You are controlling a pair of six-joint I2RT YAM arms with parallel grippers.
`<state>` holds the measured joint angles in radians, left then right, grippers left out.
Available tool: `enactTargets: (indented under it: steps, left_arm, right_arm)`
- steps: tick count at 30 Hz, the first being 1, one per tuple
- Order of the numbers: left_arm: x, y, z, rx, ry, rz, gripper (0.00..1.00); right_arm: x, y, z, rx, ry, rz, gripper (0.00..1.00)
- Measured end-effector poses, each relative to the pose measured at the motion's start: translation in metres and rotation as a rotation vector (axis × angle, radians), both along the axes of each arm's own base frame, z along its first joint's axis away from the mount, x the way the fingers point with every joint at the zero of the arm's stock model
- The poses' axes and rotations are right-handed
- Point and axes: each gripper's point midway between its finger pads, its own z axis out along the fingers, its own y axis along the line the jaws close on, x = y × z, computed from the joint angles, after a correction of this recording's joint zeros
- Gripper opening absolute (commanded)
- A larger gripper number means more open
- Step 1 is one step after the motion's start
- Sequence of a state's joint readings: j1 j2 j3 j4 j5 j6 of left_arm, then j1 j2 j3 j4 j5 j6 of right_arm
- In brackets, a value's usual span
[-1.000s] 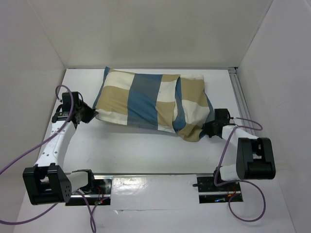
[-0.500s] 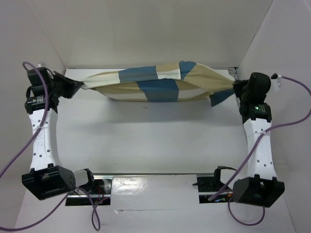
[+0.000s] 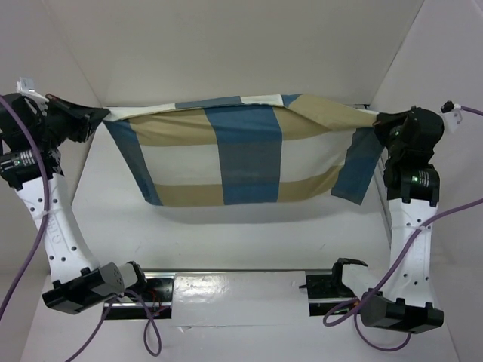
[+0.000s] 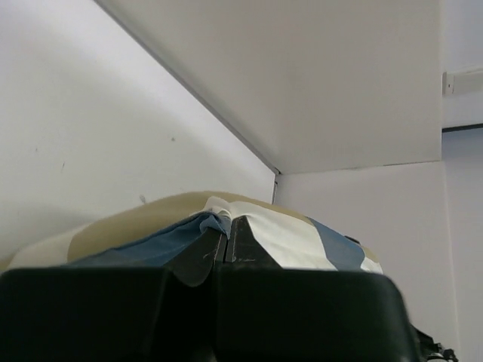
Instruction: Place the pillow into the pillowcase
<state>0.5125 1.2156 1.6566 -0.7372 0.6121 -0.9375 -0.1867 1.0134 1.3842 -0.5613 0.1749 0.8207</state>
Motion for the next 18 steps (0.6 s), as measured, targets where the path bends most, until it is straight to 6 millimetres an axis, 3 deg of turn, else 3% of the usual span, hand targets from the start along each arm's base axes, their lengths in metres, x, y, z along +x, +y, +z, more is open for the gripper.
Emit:
enactTargets:
  steps: [4,5,7,8,9,11,13,15,16,18]
  left_arm:
    - [0.019,-0.005,0.007,0.033,-0.022,-0.017,0.00]
    - [0.031,-0.007,0.003,0.031,-0.006,-0.033,0.00]
    - [0.067,-0.007,-0.006,0.049,0.016,-0.068,0.41]
    - [0.093,-0.005,-0.015,0.066,0.031,-0.084,0.59]
    - [0.122,0.001,-0.024,0.087,0.045,-0.090,0.76]
    - [0.179,0.018,-0.058,0.122,0.097,-0.083,0.80]
    - [0.216,0.029,-0.105,0.143,0.189,-0.081,0.81]
    - [0.223,0.036,-0.154,0.158,0.301,-0.075,0.81]
    - [0.218,0.035,-0.176,0.163,0.362,-0.076,0.81]
    - [0.200,0.034,-0.203,0.175,0.442,-0.075,0.72]
  right_arm:
    - [0.025,-0.004,-0.010,0.011,0.031,0.021,0.00]
    - [0.040,-0.006,-0.020,0.023,0.060,0.033,0.19]
    - [0.082,-0.008,-0.045,0.057,0.117,0.074,0.56]
    - [0.105,-0.010,-0.056,0.073,0.138,0.099,0.82]
    - [0.135,-0.013,-0.078,0.087,0.178,0.133,0.87]
    - [0.177,-0.015,-0.130,0.114,0.261,0.191,0.90]
    - [0.190,-0.013,-0.186,0.152,0.378,0.223,0.94]
    - [0.183,-0.009,-0.214,0.163,0.443,0.239,0.94]
    - [0.177,-0.007,-0.217,0.161,0.454,0.244,0.92]
    - [0.169,-0.004,-0.204,0.128,0.433,0.255,0.92]
